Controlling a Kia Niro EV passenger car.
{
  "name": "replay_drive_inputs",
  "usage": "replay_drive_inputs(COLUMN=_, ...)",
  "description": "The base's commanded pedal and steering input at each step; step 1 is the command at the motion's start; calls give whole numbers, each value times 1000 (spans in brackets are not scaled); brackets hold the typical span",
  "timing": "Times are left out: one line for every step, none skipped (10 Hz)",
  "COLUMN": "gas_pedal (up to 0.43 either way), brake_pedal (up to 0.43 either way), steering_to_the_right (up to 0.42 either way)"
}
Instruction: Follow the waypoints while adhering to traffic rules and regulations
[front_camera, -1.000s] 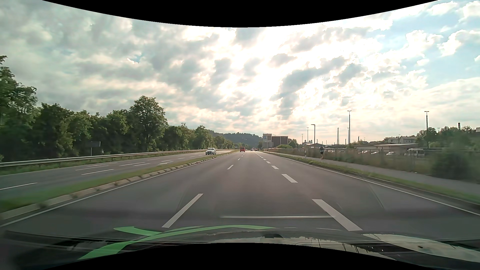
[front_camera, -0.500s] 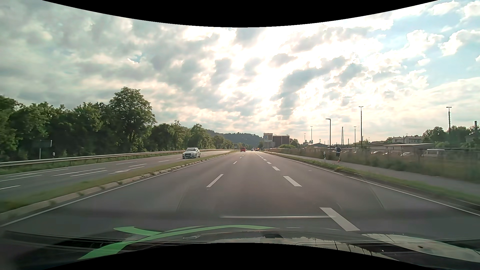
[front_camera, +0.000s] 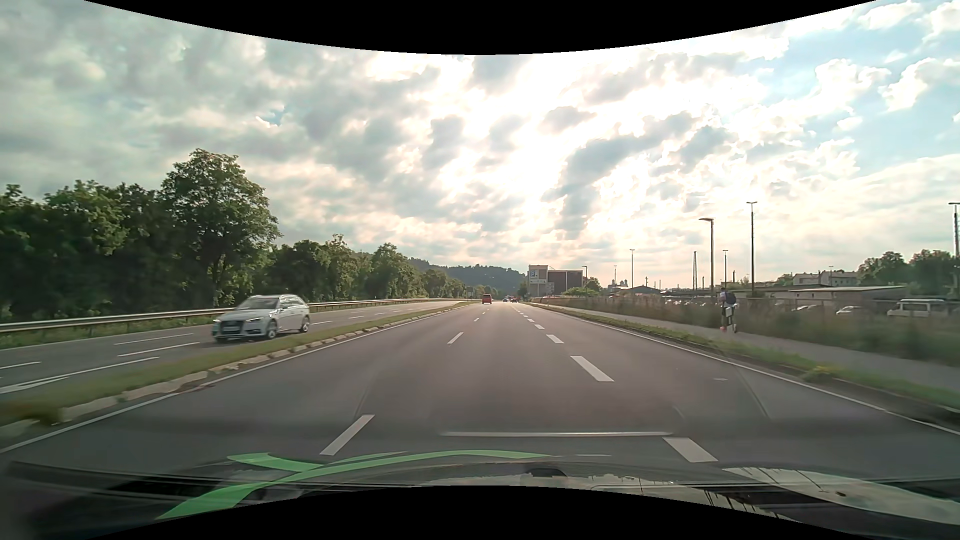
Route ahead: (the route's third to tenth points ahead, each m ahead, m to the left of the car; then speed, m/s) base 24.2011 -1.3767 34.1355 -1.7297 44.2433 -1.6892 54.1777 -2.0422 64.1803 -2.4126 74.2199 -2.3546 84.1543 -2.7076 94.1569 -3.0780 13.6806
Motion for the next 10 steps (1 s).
replay_drive_inputs(gas_pedal=169, brake_pedal=0, steering_to_the_right=-2)
replay_drive_inputs(gas_pedal=157, brake_pedal=0, steering_to_the_right=-3)
replay_drive_inputs(gas_pedal=150, brake_pedal=0, steering_to_the_right=-3)
replay_drive_inputs(gas_pedal=150, brake_pedal=0, steering_to_the_right=-3)
replay_drive_inputs(gas_pedal=150, brake_pedal=0, steering_to_the_right=-3)
replay_drive_inputs(gas_pedal=150, brake_pedal=0, steering_to_the_right=-3)
replay_drive_inputs(gas_pedal=150, brake_pedal=0, steering_to_the_right=-3)
replay_drive_inputs(gas_pedal=138, brake_pedal=0, steering_to_the_right=-3)
replay_drive_inputs(gas_pedal=118, brake_pedal=0, steering_to_the_right=-3)
replay_drive_inputs(gas_pedal=110, brake_pedal=0, steering_to_the_right=-3)
